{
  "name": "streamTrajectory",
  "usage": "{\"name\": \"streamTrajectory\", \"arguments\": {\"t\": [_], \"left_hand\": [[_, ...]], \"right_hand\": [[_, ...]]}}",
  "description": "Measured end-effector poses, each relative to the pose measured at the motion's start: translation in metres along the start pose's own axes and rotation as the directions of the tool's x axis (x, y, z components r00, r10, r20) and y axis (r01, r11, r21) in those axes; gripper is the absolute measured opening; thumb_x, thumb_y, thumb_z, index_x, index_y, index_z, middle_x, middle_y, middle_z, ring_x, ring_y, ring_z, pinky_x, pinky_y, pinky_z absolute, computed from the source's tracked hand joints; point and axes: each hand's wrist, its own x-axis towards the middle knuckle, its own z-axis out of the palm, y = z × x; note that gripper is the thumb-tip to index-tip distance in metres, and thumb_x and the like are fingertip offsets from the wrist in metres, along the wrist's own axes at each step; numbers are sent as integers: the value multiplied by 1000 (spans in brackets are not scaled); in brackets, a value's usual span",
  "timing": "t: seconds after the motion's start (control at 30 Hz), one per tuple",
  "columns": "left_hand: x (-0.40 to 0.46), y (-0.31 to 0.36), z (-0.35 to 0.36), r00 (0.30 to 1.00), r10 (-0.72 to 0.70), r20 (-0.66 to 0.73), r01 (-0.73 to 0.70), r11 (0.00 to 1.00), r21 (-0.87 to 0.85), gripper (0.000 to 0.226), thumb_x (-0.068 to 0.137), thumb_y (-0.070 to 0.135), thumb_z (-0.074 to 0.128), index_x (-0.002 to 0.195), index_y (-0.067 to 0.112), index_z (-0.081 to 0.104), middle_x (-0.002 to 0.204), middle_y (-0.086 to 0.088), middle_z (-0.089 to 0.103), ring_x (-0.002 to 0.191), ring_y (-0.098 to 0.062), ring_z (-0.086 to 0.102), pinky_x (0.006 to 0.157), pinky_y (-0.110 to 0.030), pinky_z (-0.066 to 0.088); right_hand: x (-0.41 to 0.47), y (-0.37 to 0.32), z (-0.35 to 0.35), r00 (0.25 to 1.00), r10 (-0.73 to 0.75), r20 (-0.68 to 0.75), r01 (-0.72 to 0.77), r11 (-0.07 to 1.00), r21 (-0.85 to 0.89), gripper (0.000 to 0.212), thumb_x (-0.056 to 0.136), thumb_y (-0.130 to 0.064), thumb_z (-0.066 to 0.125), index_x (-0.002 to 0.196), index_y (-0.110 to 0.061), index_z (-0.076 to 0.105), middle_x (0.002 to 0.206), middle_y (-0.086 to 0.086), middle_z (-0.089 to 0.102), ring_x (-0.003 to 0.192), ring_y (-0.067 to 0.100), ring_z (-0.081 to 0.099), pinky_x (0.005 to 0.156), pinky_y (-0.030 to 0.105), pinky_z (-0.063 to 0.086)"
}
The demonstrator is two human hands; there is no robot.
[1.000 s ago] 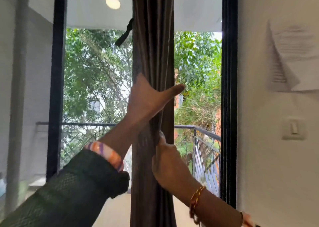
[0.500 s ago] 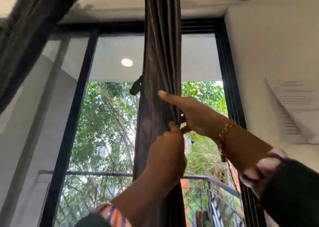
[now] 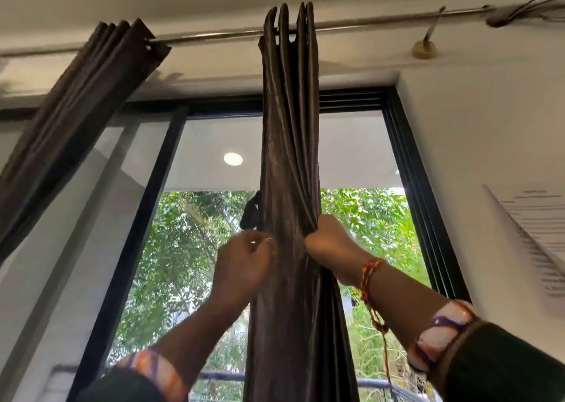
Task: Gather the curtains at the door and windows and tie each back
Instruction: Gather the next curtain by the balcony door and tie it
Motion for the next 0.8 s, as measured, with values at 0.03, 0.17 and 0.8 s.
{"name": "streamTrajectory", "arguments": {"t": [0.03, 0.17, 0.8], "left_hand": [[20, -9, 0, 994, -103, -21, 101, 991, -87, 10, 82, 9, 57, 90, 11, 63, 71, -13, 65, 58, -26, 59, 59, -38, 51], [88, -38, 5, 947, -321, 0, 309, 911, -273, 57, 79, -11, 56, 131, 6, 37, 101, -26, 60, 66, -25, 56, 54, -33, 50], [184, -94, -11, 988, -23, 151, -65, 831, 553, 56, 86, 11, 56, 137, 3, 34, 128, -22, 50, 116, -37, 49, 95, -38, 41]], "right_hand": [[1, 1, 5, 1000, -3, 7, 3, 1000, -31, 19, 84, -2, 47, 70, -13, 40, 78, 6, 46, 73, 23, 50, 68, 31, 45], [6, 3, 27, 998, -41, 46, 46, 992, -116, 24, 87, -4, 47, 68, -14, 37, 76, 2, 43, 68, 18, 44, 59, 26, 37], [39, 38, 89, 998, -63, 1, 61, 965, -256, 29, 87, -3, 45, 65, -17, 30, 73, 0, 37, 59, 13, 35, 45, 23, 24]]}}
